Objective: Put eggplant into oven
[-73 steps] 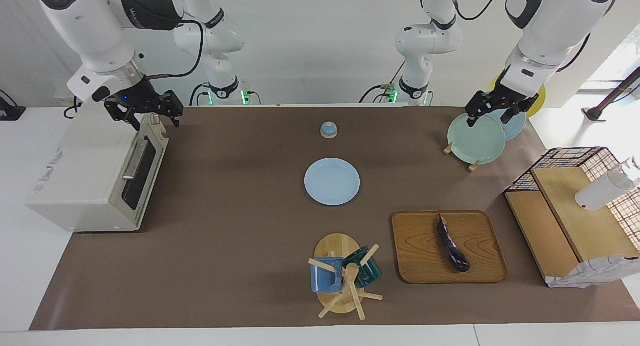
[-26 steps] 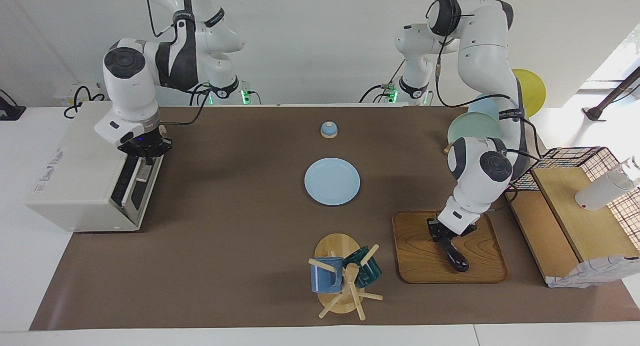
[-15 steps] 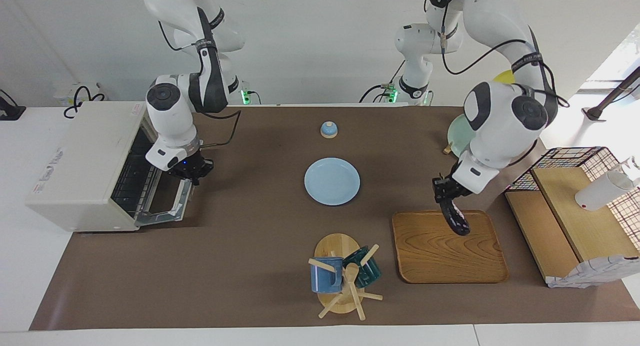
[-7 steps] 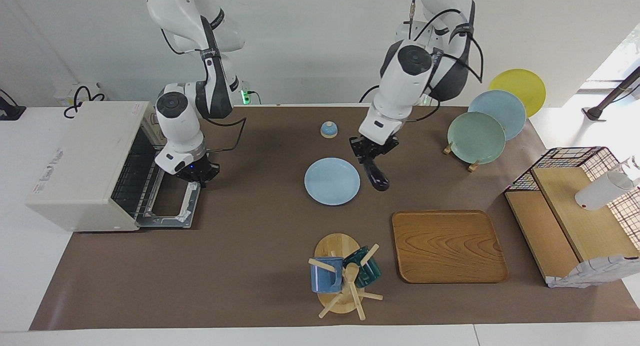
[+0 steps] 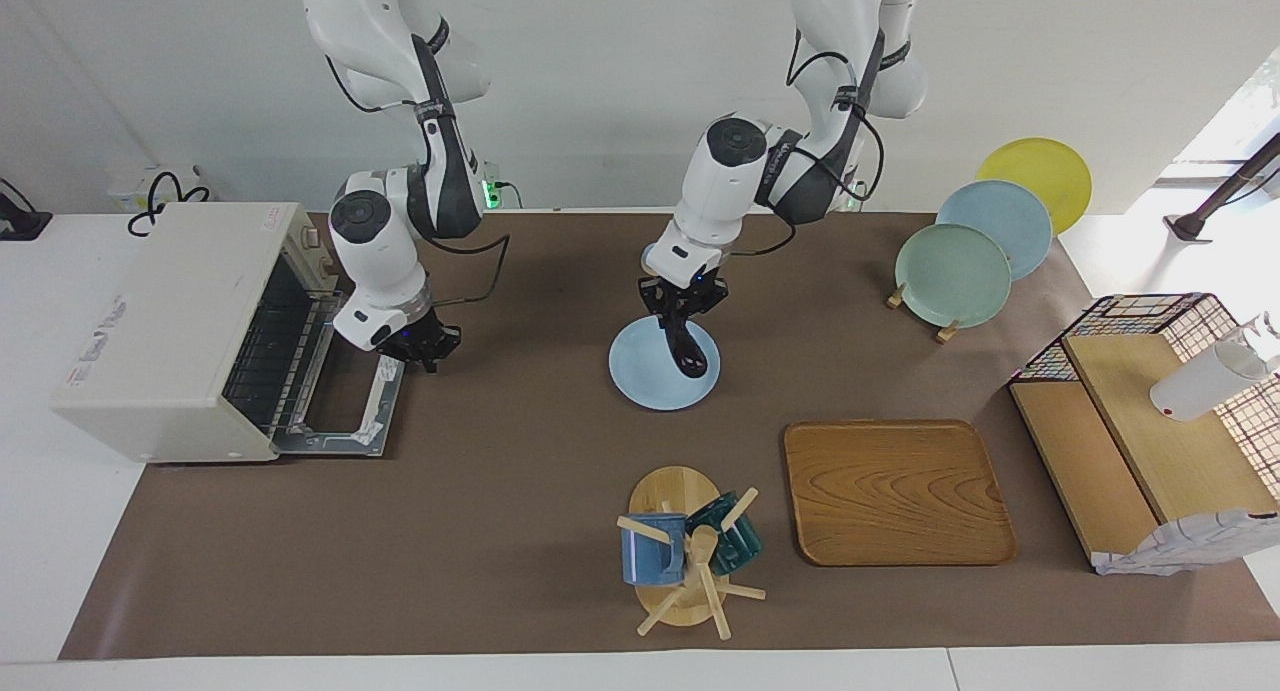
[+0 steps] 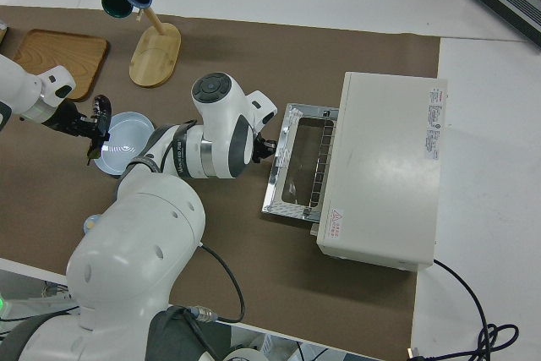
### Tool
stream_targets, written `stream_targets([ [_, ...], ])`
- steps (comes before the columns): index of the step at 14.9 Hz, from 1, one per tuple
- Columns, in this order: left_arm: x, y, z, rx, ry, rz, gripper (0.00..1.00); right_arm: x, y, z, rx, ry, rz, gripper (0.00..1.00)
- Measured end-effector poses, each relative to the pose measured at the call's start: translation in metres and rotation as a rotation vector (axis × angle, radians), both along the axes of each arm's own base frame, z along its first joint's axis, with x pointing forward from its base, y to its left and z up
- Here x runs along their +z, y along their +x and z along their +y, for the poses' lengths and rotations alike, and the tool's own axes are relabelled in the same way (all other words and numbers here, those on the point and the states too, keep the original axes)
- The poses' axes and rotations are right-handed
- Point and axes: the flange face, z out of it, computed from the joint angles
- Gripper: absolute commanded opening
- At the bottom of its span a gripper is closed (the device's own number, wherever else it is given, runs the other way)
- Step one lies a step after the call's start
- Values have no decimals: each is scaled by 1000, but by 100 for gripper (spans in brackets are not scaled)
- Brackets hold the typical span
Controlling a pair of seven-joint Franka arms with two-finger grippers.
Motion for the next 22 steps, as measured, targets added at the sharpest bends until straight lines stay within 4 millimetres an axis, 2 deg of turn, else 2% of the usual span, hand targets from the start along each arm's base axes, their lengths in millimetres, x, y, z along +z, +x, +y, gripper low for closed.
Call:
stream_targets([
  [1, -12, -1, -5, -4, -1, 1, 0, 7, 2, 10, -19, 7, 12, 49],
  [4, -36, 4, -6, 4, 2, 6, 0, 20, 5, 31, -70, 21, 14, 52],
  [5, -39, 5, -5, 6, 4, 8, 0, 25, 6, 39, -67, 31, 13, 67],
  [6, -40, 7, -3, 5, 5, 8, 9, 33, 8, 48, -55, 32, 24, 92],
  [7, -39, 8, -2, 1, 5, 6, 99, 45, 10, 59, -39, 33, 35, 100],
  [10, -38, 12, 0, 1, 4, 1, 100, 82, 22, 86, -12, 53, 37, 100],
  [12, -30, 22, 10, 13, 0, -7, 100, 92, 25, 95, -20, 74, 31, 100],
  [14, -9, 40, 33, 12, 8, -3, 100, 93, 27, 99, -22, 78, 29, 100],
  [16, 27, 62, 69, 12, 23, 11, 100, 101, 30, 114, -31, 85, 14, 100],
  [17, 49, 72, 90, 7, 29, 19, 100, 107, 29, 132, -44, 89, 4, 100],
  [20, 106, 97, 153, -3, 36, 20, 100, 121, 18, 204, -21, 106, -23, 100],
  [22, 130, 107, 192, 5, 35, 9, 100, 127, 11, 259, -11, 119, -35, 100],
])
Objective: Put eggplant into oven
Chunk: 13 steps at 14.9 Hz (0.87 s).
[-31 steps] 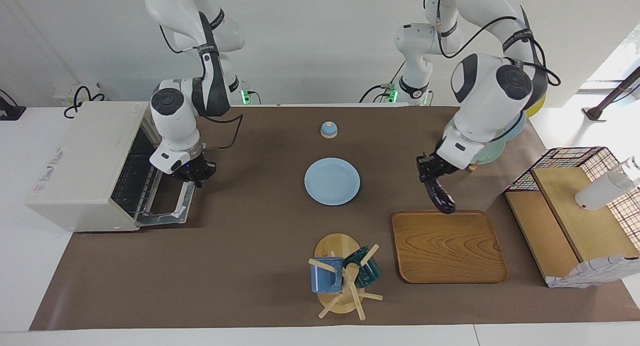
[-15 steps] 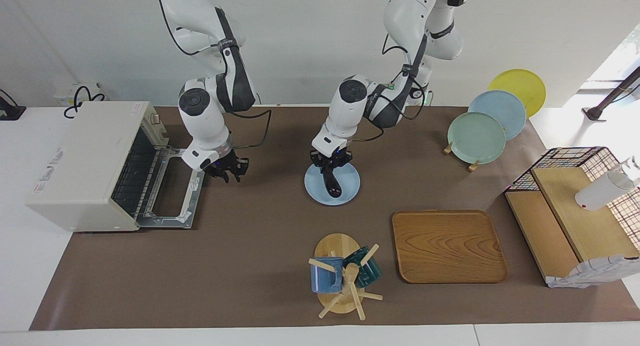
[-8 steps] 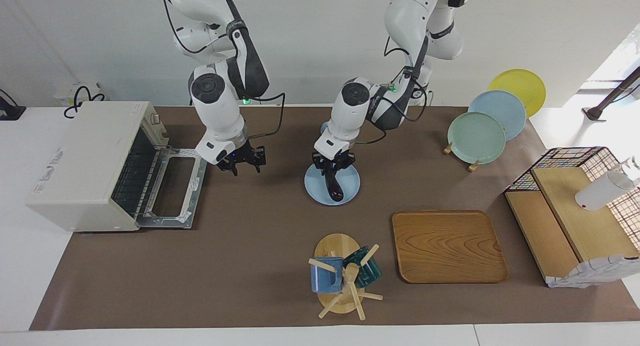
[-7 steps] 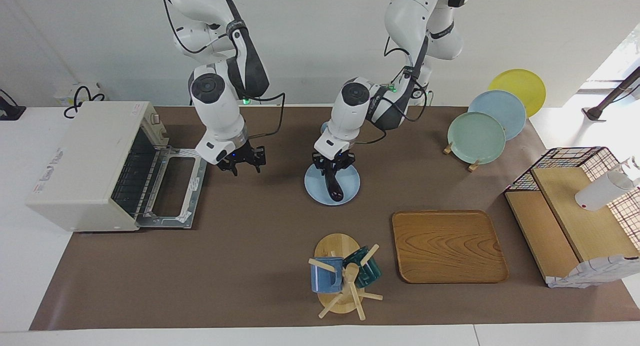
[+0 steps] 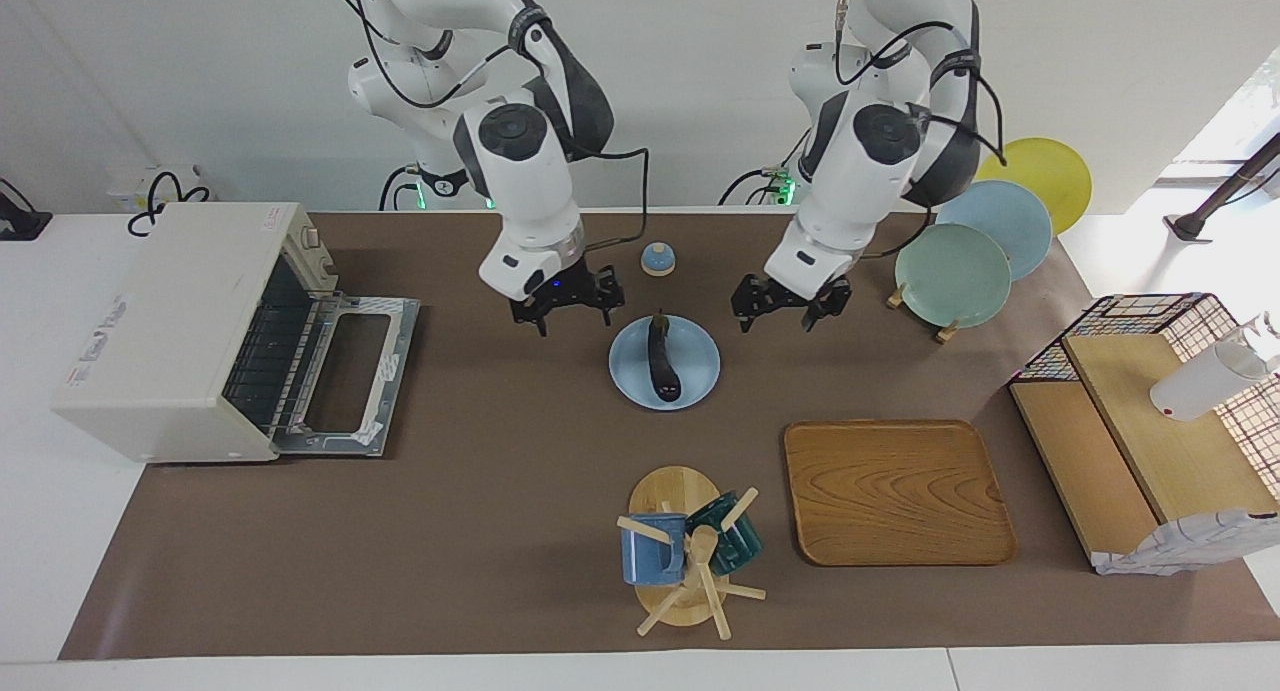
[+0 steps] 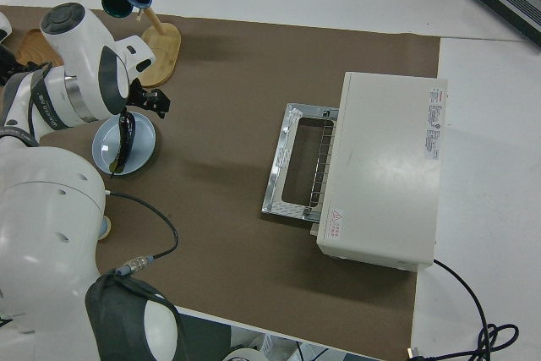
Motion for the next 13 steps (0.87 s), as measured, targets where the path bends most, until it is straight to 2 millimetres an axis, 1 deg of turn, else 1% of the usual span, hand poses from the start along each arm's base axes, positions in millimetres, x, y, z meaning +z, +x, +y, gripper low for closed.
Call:
stream_targets([
  [1, 9, 2, 18, 0, 2, -2, 100, -1, -4, 32, -13, -4, -1, 100],
  [2, 17, 3, 36, -5, 4, -2, 100, -6, -9, 64, -24, -25, -2, 100],
  [3, 24, 4, 56, -15, 6, -1, 100, -17, -14, 98, -37, -49, -9, 100],
  [4, 31, 4, 77, -30, 9, 3, 100, -33, -19, 130, -49, -62, -20, 100],
  [5, 38, 2, 96, -44, 12, 9, 100, -49, -22, 153, -52, -64, -33, 100],
  [6, 44, -1, 113, -52, 14, 15, 100, -66, -23, 166, -50, -64, -40, 100],
  [7, 51, -4, 127, -49, 17, 19, 100, -81, -22, 171, -47, -62, -44, 100],
  [8, 56, -7, 137, -46, 21, 23, 100, -92, -21, 172, -48, -56, -51, 100],
  [9, 61, -11, 142, -45, 27, 28, 100, -100, -20, 172, -49, -51, -56, 100],
  [10, 65, -15, 145, -45, 31, 37, 100, -106, -21, 170, -49, -47, -60, 100],
  [13, 70, -24, 148, -46, 45, 61, 100, -114, -25, 167, -49, -40, -67, 100],
])
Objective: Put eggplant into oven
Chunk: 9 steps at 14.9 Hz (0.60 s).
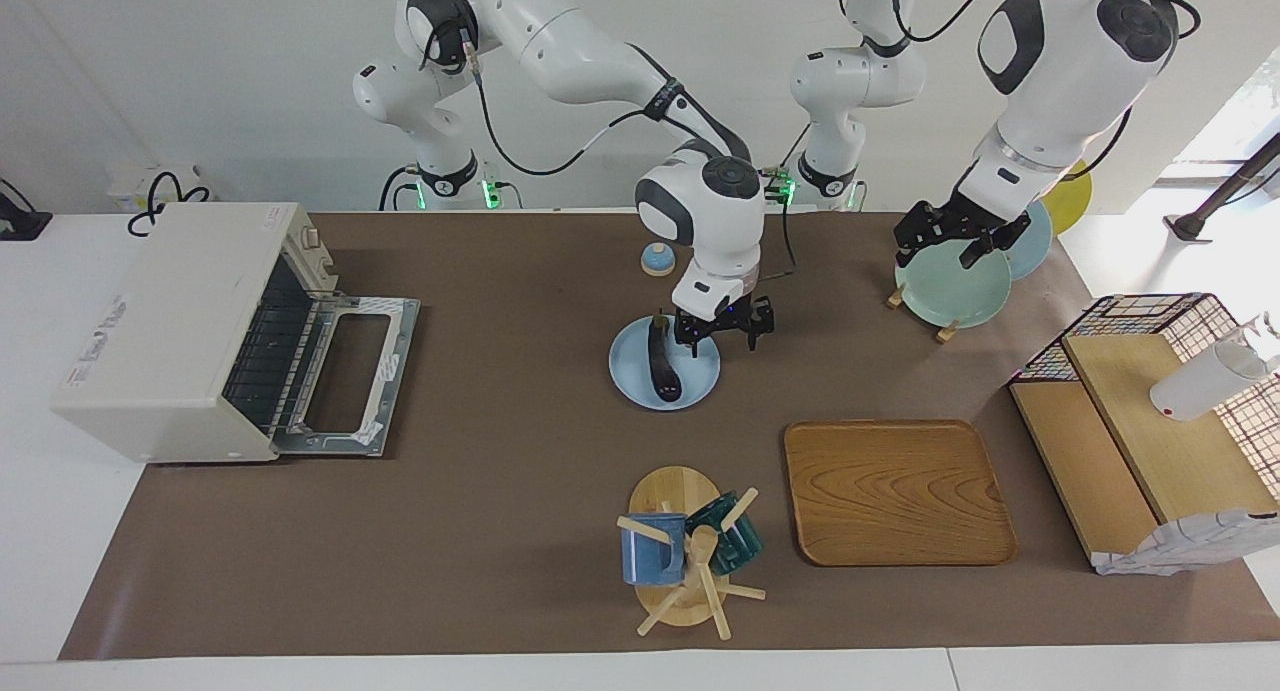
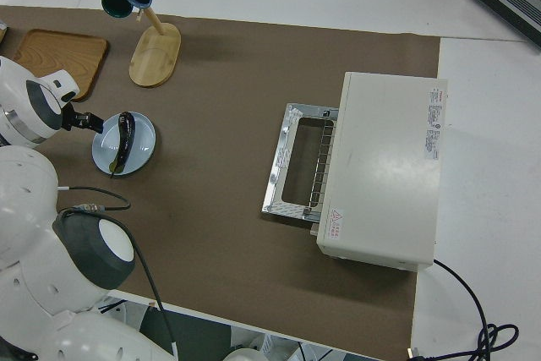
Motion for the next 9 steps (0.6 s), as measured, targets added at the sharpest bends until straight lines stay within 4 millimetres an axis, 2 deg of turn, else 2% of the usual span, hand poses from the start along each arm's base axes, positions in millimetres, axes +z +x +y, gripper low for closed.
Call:
stream_targets([
  [1, 0, -1, 0, -2, 9, 5, 100, -4, -3, -2, 1, 3, -2, 100],
  [4, -1, -4, -7, -16, 27, 9, 100, -19, -18, -6, 13, 1, 2, 76],
  [5, 0, -4, -10, -22, 33, 6, 100, -23, -24, -5, 19, -4, 7, 70],
  [7, 12, -1, -13, -28, 39, -20, 100, -24, -28, -5, 24, -7, 10, 62],
  [9, 36, 8, -7, -19, 34, -47, 100, -23, -30, -6, 25, -8, 10, 61],
])
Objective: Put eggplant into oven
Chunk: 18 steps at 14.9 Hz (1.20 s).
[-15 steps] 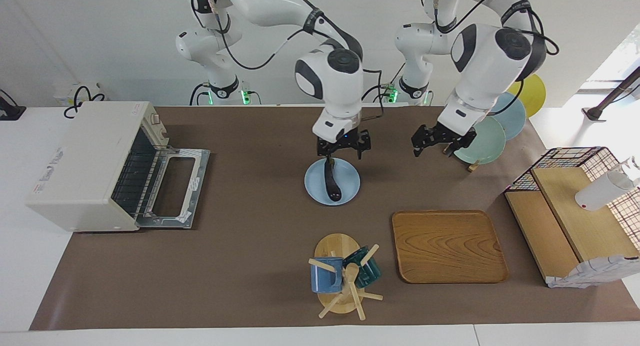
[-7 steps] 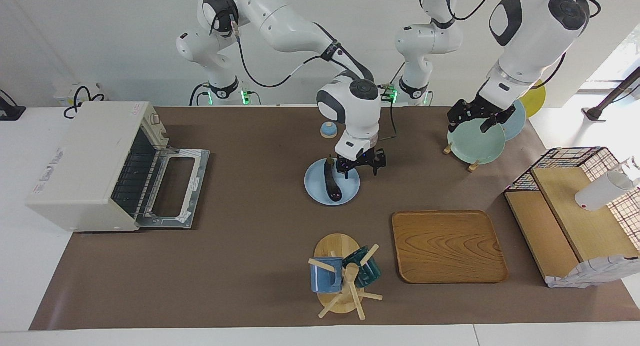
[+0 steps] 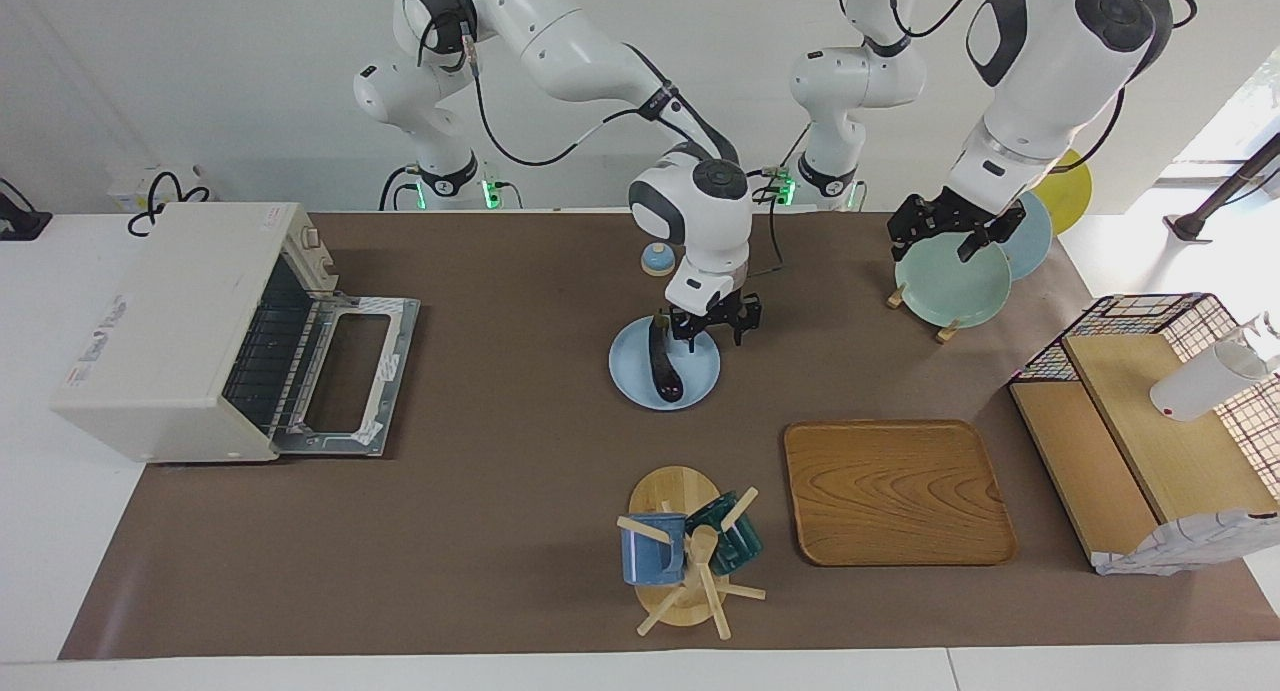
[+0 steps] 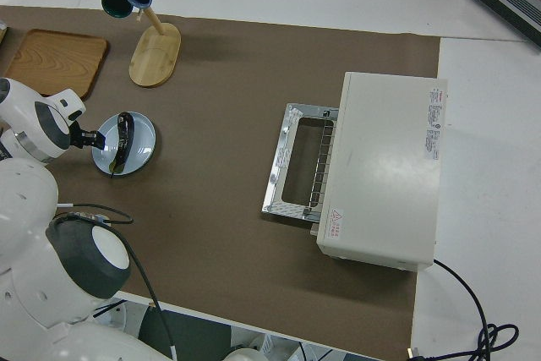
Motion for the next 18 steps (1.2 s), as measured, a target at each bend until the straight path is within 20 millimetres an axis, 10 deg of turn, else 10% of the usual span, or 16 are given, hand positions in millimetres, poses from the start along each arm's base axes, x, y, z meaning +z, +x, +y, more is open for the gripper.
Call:
stream_targets([
  [4, 11, 17, 6, 10, -2, -4, 100, -7, -4, -3, 1, 19, -18, 50],
  [7, 0, 23, 5, 11, 1, 16, 100, -16, -8, -7, 2, 14, -14, 0],
  [12, -4, 25, 8, 4, 2, 20, 100, -2, -10, -7, 17, -14, -9, 0],
  [18, 5, 12, 8, -13, 47, 93, 100, 66, 27, -43, 87, -230, 6, 0],
])
